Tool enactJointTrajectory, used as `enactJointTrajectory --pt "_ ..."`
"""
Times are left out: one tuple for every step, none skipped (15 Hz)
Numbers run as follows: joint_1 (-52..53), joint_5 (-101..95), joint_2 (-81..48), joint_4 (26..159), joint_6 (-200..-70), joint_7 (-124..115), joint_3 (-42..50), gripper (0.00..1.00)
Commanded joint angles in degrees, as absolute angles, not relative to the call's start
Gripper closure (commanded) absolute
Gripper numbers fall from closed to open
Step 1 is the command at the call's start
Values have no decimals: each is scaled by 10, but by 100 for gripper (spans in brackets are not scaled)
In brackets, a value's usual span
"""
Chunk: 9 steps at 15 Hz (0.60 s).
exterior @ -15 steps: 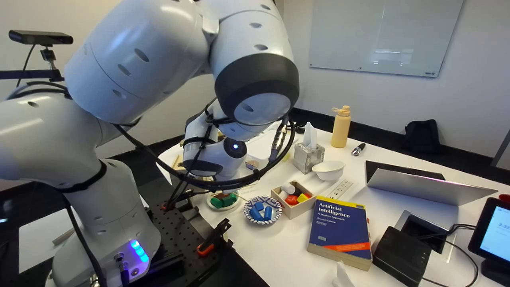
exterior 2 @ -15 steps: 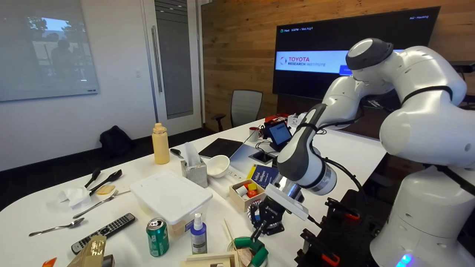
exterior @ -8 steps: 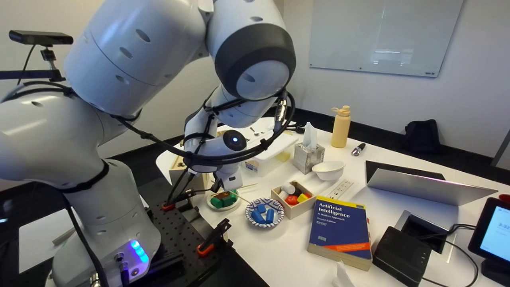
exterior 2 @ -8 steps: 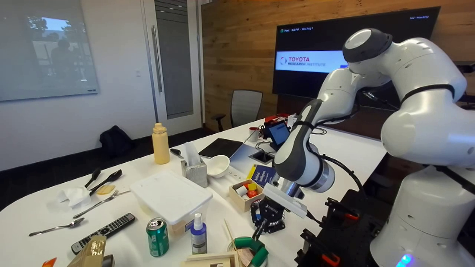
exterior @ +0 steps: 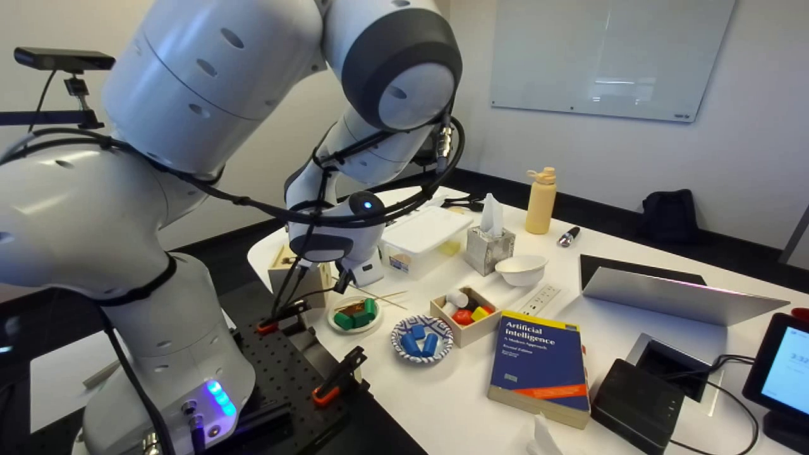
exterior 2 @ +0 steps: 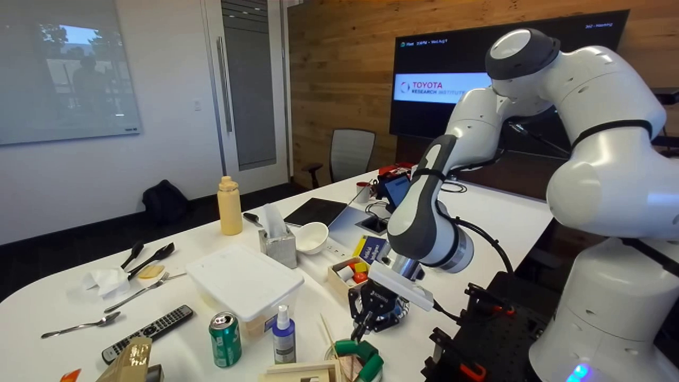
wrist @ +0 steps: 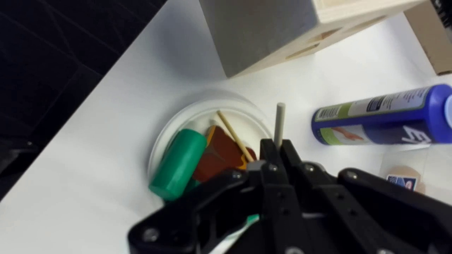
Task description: Use the chopstick to stir in the bowl
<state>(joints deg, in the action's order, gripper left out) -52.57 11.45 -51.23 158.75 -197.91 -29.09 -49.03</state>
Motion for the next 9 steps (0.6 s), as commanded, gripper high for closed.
enactJointTrajectory --pt "-438 126 -481 1595 -1976 -309 -500 99" --pt "-413 134 -469 1594 -1963 -313 -498 99" --pt "-389 143 -457 1595 -1949 -319 -498 99" --pt "-369 149 -449 1596 -1938 -321 -495 99" --pt "-345 157 -439 1593 -1923 -323 -487 99" --pt "-328 162 -431 1591 -1913 -321 -482 99" --pt "-303 172 -415 1588 -1899 -320 -470 99" --pt "-283 176 -402 1585 -1892 -316 -457 99" --pt "-255 182 -383 1581 -1880 -313 -436 99"
